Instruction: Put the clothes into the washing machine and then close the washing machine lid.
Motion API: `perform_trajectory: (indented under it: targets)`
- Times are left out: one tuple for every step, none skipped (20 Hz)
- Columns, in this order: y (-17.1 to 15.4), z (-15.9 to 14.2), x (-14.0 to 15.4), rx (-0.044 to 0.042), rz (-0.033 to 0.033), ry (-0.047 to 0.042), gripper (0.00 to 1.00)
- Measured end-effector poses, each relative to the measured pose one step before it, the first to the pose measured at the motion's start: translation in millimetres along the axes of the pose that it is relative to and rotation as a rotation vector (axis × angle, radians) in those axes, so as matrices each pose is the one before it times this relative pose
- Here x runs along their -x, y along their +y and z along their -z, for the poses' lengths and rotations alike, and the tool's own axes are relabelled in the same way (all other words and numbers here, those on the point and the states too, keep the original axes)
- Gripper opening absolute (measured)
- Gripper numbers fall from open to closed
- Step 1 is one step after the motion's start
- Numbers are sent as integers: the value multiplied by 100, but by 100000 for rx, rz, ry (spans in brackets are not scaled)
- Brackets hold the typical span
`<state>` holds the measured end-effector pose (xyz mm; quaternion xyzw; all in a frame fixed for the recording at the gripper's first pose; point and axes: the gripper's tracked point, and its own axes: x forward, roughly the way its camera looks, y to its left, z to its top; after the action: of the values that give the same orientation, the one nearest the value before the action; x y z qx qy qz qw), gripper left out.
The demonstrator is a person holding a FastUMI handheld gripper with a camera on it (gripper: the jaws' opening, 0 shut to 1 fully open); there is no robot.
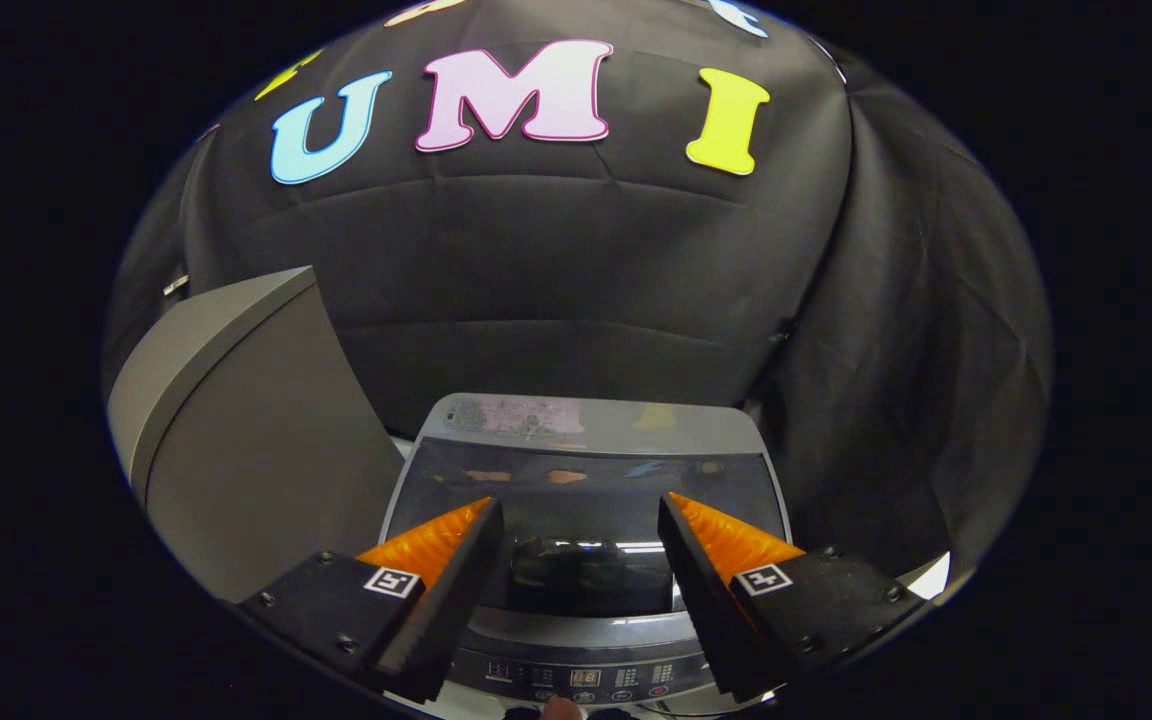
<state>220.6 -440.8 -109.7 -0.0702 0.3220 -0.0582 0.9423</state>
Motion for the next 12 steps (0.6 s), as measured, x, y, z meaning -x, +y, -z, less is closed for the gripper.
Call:
perform_trajectory:
  targets:
    - [-6, -174, 174, -76, -113, -405, 98]
    - [207, -353, 340, -55, -811, -940, 98]
    - [222, -645, 477, 111, -426, -1957, 98]
    - [94, -794, 462, 141, -431, -2112, 98]
    - [274, -901, 397, -87, -593, -2395, 98]
    - [133, -974, 243, -252, -299, -2533, 98]
    - [96, -946, 327, -343, -38, -2250, 98]
    - [30, -961, 468, -487, -117, -2691, 98]
    - [-32, -1125, 455, -710, 106, -2845, 98]
    - [-48, -1151, 514, -802, -77, -2795, 98]
    - [142, -1198, 432, -693, -272, -3250, 98]
    - [-127, -1246, 547, -419, 304, -3128, 98]
